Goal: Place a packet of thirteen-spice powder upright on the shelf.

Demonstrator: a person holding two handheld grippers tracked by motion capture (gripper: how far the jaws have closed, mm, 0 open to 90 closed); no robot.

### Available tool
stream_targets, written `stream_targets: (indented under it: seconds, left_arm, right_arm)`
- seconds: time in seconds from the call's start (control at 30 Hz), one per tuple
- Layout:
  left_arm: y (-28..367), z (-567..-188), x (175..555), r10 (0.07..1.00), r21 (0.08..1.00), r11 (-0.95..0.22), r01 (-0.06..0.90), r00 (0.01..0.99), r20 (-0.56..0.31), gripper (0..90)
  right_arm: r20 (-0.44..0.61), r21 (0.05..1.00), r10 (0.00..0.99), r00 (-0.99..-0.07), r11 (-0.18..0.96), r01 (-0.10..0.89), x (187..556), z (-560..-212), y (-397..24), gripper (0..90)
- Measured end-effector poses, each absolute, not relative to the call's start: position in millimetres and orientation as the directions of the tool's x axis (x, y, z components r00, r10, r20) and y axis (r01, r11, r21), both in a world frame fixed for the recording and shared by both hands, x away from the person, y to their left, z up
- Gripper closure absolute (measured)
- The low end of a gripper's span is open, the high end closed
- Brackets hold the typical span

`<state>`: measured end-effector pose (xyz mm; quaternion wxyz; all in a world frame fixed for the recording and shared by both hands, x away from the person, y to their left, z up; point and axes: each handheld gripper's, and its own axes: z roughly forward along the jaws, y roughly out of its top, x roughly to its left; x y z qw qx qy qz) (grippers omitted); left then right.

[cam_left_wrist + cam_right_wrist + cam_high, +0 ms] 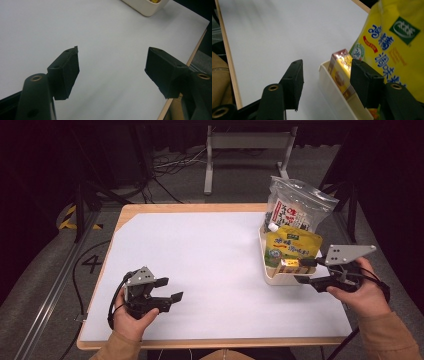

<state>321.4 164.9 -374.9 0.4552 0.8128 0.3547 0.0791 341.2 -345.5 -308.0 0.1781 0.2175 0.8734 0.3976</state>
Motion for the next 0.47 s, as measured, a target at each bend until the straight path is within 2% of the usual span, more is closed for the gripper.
stream_targets:
  seconds: [0.23,0.47]
  left_arm:
    - [174.0,-382.8,319.7,0.648,0.796,-0.326,0.51,0.733,-0.205,27.8]
    - [177.2,-383.9,319.2,0.648,0.802,-0.317,0.507,0.733,-0.207,27.5]
  right_arm:
    - [-0.068,0.817,0.622,-0.78,0.483,0.314,323.4,-339.7,-368.3,44.1]
    - [-0.043,0.828,0.653,-0.756,0.446,0.338,316.9,-350.3,-374.3,42.4]
